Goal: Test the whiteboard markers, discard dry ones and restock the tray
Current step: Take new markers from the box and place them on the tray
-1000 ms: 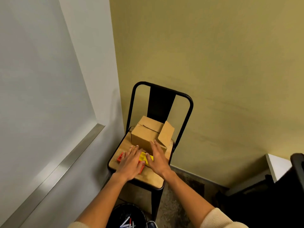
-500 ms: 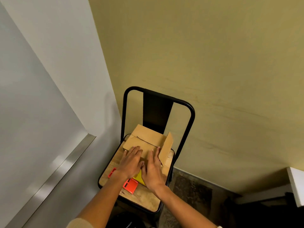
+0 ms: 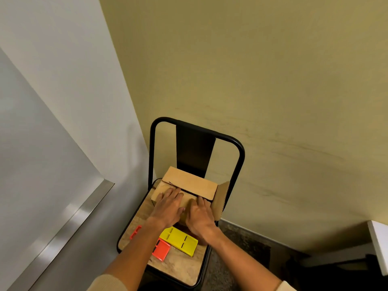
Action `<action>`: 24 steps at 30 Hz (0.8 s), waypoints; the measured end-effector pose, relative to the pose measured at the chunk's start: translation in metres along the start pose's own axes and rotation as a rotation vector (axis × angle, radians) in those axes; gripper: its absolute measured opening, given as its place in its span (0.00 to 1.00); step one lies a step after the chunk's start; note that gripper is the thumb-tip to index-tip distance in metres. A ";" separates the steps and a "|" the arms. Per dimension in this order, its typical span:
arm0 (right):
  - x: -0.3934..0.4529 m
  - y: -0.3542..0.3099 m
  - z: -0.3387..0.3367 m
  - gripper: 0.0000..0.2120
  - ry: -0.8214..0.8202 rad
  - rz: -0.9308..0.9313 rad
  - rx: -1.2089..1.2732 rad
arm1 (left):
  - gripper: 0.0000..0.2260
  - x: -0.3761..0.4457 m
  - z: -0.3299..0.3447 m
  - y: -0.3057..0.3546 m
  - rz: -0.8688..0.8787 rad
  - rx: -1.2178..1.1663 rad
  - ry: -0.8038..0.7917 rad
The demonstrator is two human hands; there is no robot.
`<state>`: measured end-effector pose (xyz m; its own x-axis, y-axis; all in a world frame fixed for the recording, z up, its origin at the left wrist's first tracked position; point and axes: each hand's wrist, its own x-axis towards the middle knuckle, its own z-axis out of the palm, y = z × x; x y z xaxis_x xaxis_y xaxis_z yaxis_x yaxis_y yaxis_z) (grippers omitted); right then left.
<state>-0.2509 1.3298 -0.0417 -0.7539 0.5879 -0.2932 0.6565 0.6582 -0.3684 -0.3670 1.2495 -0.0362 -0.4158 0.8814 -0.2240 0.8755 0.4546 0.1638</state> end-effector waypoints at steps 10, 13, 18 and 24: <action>0.008 0.020 -0.024 0.33 0.177 -0.032 0.316 | 0.21 0.014 -0.011 -0.001 0.099 0.039 0.204; 0.015 0.026 -0.036 0.33 0.194 -0.021 0.428 | 0.11 0.008 -0.020 -0.004 0.135 0.002 0.437; 0.025 0.036 -0.051 0.29 0.132 0.022 0.610 | 0.19 -0.013 -0.036 -0.002 0.099 -0.163 0.502; 0.034 0.033 -0.049 0.28 -0.019 0.041 0.444 | 0.15 -0.023 -0.027 -0.009 -0.035 -0.192 0.166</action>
<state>-0.2537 1.3951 -0.0206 -0.7306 0.5977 -0.3302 0.6152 0.3662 -0.6982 -0.3724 1.2285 -0.0067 -0.4941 0.8662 -0.0743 0.8035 0.4876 0.3415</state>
